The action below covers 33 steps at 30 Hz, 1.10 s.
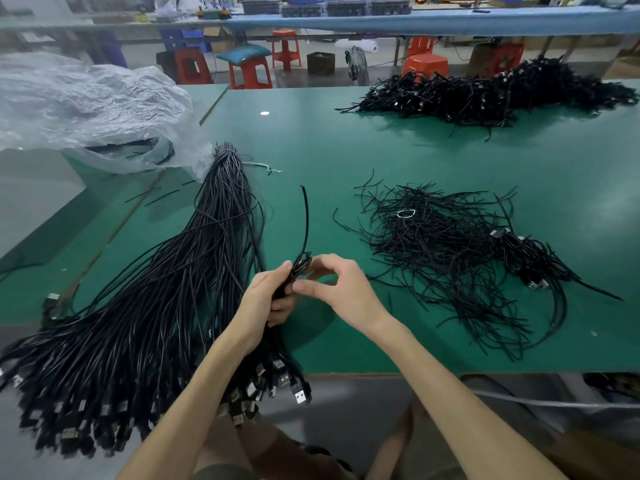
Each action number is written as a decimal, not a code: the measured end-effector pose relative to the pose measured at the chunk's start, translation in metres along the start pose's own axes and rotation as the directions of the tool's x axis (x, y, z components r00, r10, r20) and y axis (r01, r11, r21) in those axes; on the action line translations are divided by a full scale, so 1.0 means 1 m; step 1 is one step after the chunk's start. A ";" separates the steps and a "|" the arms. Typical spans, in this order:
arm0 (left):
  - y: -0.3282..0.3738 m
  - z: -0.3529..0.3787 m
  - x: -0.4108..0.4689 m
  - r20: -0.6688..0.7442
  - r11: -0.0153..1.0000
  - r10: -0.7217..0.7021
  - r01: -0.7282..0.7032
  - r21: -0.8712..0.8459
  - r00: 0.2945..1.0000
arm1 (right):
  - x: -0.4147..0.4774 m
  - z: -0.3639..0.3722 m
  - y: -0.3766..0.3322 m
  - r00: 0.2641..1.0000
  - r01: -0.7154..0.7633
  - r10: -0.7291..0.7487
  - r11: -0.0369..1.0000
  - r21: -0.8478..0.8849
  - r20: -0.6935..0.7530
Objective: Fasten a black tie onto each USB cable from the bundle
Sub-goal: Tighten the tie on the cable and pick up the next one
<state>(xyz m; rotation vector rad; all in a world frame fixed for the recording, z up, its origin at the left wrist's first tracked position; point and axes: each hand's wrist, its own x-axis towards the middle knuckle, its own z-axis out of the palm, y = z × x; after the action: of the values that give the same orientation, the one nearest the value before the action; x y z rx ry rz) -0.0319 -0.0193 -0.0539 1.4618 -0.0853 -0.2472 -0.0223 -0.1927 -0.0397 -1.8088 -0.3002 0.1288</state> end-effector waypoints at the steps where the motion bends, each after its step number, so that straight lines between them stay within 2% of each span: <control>1: 0.000 -0.001 0.001 -0.018 1.000 -0.010 0.010 0.001 1.000 | 0.000 -0.001 0.000 0.999 0.026 -0.027 0.999 -0.046 -0.027; 4: -0.003 -0.002 0.002 -0.058 0.999 -0.028 0.029 0.018 0.998 | -0.001 0.000 -0.003 0.998 0.058 -0.060 0.988 -0.144 -0.013; 9: -0.002 -0.001 0.001 -0.122 1.000 -0.008 0.012 0.027 0.992 | -0.004 0.007 -0.006 0.996 0.020 -0.002 0.981 -0.194 0.090; 18: -0.003 0.001 0.002 -0.116 0.999 0.005 0.000 0.040 0.993 | -0.005 0.006 -0.014 0.995 0.103 -0.095 0.895 -0.435 0.039; 25: -0.004 -0.001 0.002 -0.120 0.998 0.014 -0.007 0.061 0.993 | -0.008 0.009 -0.013 0.985 0.173 -0.163 0.935 -0.309 0.056; 33: -0.004 0.000 0.002 -0.188 0.998 0.055 -0.047 0.044 0.981 | -0.013 0.018 -0.014 0.966 0.253 -0.260 0.924 -0.285 0.016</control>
<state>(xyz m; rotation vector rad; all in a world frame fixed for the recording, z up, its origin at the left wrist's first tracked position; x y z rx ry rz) -0.0304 -0.0196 -0.0580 1.5136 0.0270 -0.0640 -0.0410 -0.1761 -0.0320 -2.0349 -0.5608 -0.1262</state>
